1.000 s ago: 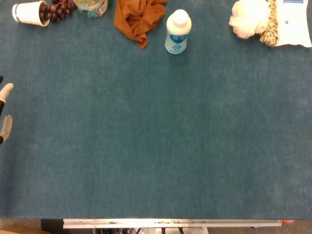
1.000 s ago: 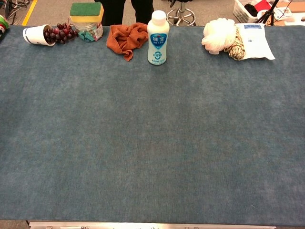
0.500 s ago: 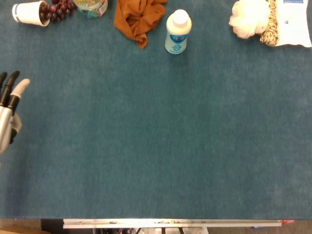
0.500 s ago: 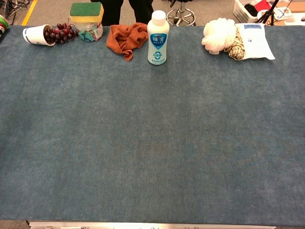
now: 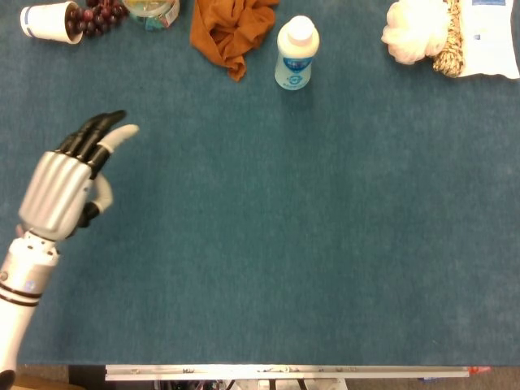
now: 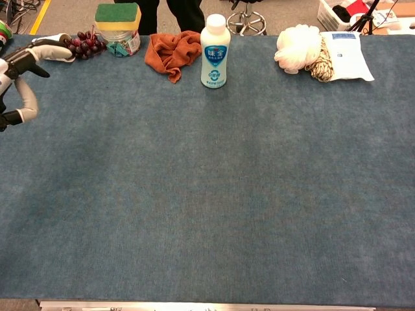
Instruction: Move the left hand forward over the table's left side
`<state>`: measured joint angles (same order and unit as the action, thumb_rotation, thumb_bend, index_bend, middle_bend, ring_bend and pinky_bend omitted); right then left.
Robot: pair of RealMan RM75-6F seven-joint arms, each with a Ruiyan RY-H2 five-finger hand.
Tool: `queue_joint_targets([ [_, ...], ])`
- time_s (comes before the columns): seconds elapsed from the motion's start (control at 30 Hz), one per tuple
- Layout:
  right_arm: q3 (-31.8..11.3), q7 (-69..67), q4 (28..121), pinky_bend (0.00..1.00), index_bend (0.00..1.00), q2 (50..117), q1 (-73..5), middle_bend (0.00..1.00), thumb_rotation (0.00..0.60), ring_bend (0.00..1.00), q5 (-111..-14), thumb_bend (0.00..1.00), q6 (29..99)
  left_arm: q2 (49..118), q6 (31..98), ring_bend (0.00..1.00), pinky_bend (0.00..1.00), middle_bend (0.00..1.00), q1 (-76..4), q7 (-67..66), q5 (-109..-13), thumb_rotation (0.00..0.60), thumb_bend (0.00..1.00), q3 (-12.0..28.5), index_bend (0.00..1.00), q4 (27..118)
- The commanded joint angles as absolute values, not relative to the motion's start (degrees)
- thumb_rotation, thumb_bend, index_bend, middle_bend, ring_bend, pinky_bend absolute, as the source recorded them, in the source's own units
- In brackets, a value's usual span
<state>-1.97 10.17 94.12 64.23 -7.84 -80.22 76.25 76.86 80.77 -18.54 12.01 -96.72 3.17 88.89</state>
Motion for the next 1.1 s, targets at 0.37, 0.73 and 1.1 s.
queue_joint_targets([
  [0.37,-1.98,10.18,93.99,0.31,0.35,64.34,-7.98,0.29,0.6,0.15,-80.09,0.17,75.82,71.03,67.01,0.12,0.33,0.14,-28.35,54.97,-90.74,0.6,1.0,5.3,0.23,103.96],
  [0.73,-1.97,9.94,94.04,0.31,0.35,64.21,-7.94,0.29,0.6,0.15,-80.24,0.17,75.88,63.35,60.44,0.13,0.34,0.16,-34.95,86.06,-100.78,0.6,1.0,-0.78,0.25,106.2],
  [1.1,-1.96,10.02,94.03,0.31,0.35,64.23,-7.96,0.29,0.6,0.15,-80.07,0.17,75.68,62.22,65.37,0.13,0.34,0.16,-38.97,98.45,-107.24,0.6,1.0,-5.34,0.26,102.32],
])
